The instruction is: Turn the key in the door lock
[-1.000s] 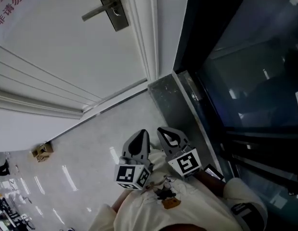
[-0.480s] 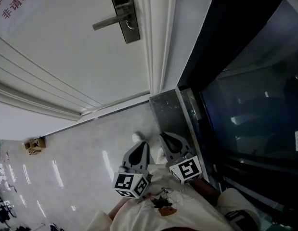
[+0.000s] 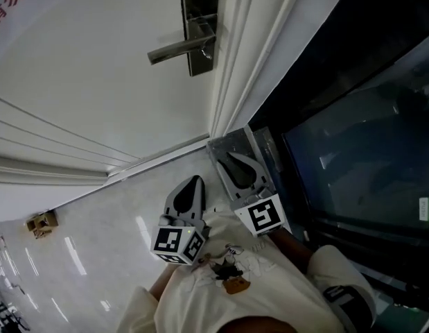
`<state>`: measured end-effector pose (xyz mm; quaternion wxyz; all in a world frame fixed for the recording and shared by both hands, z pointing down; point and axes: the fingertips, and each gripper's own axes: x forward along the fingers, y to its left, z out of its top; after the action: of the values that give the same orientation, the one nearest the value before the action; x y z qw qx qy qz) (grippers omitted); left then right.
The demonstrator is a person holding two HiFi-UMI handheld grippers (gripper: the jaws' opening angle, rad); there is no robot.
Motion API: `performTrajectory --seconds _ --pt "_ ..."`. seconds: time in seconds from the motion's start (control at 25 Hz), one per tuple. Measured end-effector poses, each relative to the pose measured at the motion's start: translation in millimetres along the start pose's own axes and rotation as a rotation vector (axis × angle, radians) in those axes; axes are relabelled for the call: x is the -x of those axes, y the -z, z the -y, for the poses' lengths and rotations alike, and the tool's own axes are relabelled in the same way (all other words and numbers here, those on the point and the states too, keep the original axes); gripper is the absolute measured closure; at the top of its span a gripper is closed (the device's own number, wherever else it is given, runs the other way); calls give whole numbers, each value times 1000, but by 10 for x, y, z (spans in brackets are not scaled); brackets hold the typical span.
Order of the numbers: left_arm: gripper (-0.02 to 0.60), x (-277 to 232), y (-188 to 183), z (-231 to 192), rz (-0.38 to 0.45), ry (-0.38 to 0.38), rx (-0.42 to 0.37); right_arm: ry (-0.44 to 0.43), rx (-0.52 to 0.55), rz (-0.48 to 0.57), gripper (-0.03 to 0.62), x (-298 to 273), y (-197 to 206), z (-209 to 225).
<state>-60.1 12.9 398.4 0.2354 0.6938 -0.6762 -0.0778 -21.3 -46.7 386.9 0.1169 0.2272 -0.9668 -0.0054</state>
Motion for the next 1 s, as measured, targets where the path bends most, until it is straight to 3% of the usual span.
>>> performTrajectory --seconds 0.32,0.52,0.72,1.0 --pt "575 -277 -215 -522 -55 60 -16 239 136 63 508 -784 -559 433" --pt "575 -434 -323 -561 -56 94 -20 374 371 65 508 -1109 -889 847" --pt "575 -498 -384 -633 -57 106 -26 437 525 34 510 -1367 -1103 1062" --pt "575 -519 -469 -805 -71 96 -32 488 584 26 513 -1619 -1190 1146"
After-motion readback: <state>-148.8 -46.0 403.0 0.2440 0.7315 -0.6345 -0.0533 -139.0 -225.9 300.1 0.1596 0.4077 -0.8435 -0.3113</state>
